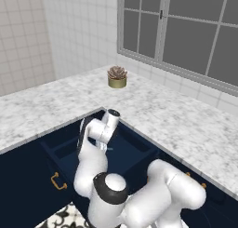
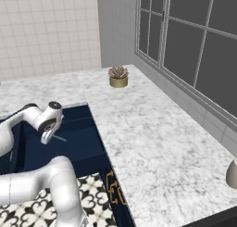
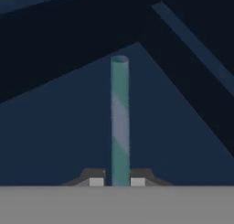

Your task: Take a straw from the drawer in front and place it inside the glass cup on the dining counter.

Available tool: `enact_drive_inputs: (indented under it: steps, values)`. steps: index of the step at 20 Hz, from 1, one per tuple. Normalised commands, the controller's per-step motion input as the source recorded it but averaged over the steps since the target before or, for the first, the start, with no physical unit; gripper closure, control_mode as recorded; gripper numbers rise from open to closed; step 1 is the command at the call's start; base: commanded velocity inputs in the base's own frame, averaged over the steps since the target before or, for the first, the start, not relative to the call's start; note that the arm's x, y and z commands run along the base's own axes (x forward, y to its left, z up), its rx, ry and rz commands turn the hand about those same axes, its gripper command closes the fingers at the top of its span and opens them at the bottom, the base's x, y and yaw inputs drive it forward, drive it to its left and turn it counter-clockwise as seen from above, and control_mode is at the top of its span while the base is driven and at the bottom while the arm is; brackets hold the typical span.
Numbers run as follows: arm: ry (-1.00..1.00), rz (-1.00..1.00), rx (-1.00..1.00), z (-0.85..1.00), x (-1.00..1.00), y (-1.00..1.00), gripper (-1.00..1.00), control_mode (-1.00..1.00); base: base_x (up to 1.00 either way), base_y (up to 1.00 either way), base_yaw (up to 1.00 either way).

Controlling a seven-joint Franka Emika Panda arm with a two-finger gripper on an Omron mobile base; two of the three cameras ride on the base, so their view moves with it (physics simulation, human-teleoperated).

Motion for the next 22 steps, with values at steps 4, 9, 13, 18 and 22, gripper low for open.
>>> enact_drive_inputs:
  steps: [4, 9, 13, 18, 22]
  values:
    - [-0.08, -0.06, 0.24, 1.00, 0.00, 0.04, 1.00, -1.00, 0.00, 0.00, 0.00]
    - [-0.07, -0.07, 0.19, 1.00, 0.00, 0.05, 1.00, -1.00, 0.00, 0.00, 0.00]
    - [-0.03, -0.08, 0.15, 1.00, 0.00, 0.00, 1.00, -1.00, 0.00, 0.00, 0.00]
    - [0.00, -0.11, 0.06, 1.00, -0.14, -0.21, 1.00, -1.00, 0.00, 0.00, 0.00]
    - [0.00, -0.19, 0.00, 1.00, -0.25, -0.57, 1.00, -1.00, 0.00, 0.00, 0.00]
